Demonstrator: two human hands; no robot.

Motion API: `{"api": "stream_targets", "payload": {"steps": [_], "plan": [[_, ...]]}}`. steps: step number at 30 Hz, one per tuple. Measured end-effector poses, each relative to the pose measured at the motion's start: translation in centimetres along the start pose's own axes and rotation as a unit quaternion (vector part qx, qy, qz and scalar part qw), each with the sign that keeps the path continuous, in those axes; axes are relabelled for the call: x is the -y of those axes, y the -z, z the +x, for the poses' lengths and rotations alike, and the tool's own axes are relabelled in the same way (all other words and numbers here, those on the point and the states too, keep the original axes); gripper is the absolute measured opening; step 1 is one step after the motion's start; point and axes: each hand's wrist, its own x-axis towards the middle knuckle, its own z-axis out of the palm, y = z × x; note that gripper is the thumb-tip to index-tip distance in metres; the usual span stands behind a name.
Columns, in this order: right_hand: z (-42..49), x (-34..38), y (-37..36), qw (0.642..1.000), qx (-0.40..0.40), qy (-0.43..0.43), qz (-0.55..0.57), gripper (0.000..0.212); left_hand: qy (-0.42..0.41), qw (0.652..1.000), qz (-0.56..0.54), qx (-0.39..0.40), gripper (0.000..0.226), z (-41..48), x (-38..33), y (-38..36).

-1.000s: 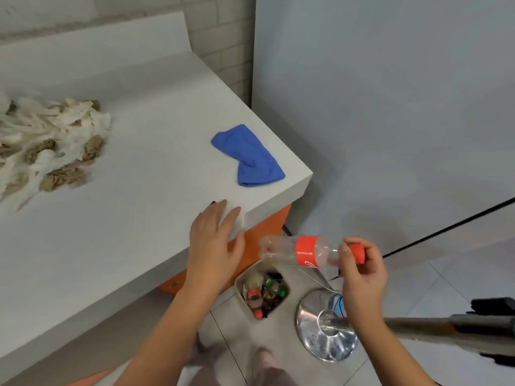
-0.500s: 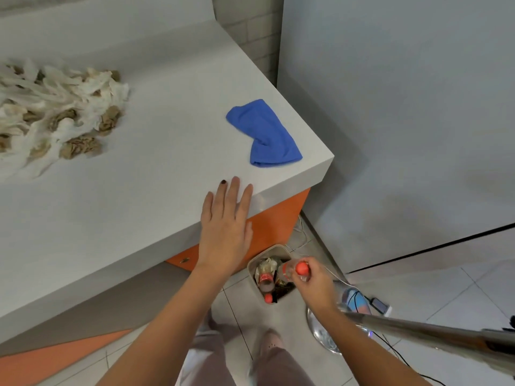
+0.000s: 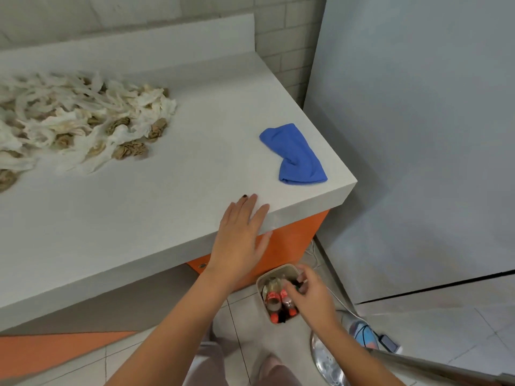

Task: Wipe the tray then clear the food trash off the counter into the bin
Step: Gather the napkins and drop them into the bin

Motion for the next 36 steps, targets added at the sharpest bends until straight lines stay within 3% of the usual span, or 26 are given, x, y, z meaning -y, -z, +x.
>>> {"api": "stream_targets", "payload": {"steps": [3, 6, 10, 13, 17, 22, 24, 26, 28, 31, 36], "plan": [[-0.2, 7.4, 1.4, 0.989, -0.036, 0.103, 0.098, 0.025, 0.073, 0.992, -0.087, -0.06, 0.042, -0.9, 2.3, 2.6], [0.0, 15.4, 2.1, 0.969, -0.023, 0.179, 0.17, 0.017, 0.134, 0.978, -0.112, -0.116, 0.038, -1.7, 6.3, 5.7], [2.0, 24.4, 0.5, 0.941, 0.005, 0.262, 0.213, 0.013, 0.221, 0.953, -0.144, -0.15, 0.018, -2.4, 12.7, 9.6], [4.7, 30.1, -2.1, 0.933, 0.017, 0.295, 0.206, 0.015, 0.264, 0.937, -0.159, -0.167, 0.016, -2.8, 18.0, 12.3], [8.8, 36.1, -7.0, 0.942, 0.022, 0.313, 0.121, 0.024, 0.301, 0.924, -0.165, -0.167, 0.018, -3.4, 25.2, 15.0], [14.2, 41.2, -12.1, 0.945, 0.014, 0.291, -0.149, 0.068, 0.31, 0.927, -0.16, -0.141, 0.029, -3.5, 32.6, 17.1], [15.7, 42.0, -13.4, 0.943, 0.039, 0.252, -0.215, 0.085, 0.3, 0.931, -0.162, -0.131, 0.036, -3.0, 34.8, 17.6], [16.8, 41.9, -14.7, 0.939, 0.053, 0.24, -0.241, 0.088, 0.283, 0.937, -0.163, -0.127, 0.042, -2.2, 36.4, 17.5], [17.3, 41.2, -15.9, 0.94, 0.044, 0.257, -0.221, 0.07, 0.263, 0.941, -0.17, -0.129, 0.048, -1.1, 37.5, 17.2], [17.7, 39.7, -17.1, 0.922, -0.025, 0.343, -0.174, 0.021, 0.244, 0.947, -0.177, -0.111, 0.066, 0.9, 38.5, 16.4], [18.0, 39.3, -17.7, 0.908, -0.074, 0.381, -0.156, 0.009, 0.238, 0.966, -0.097, -0.02, 0.083, 5.0, 39.4, 14.8]]}}
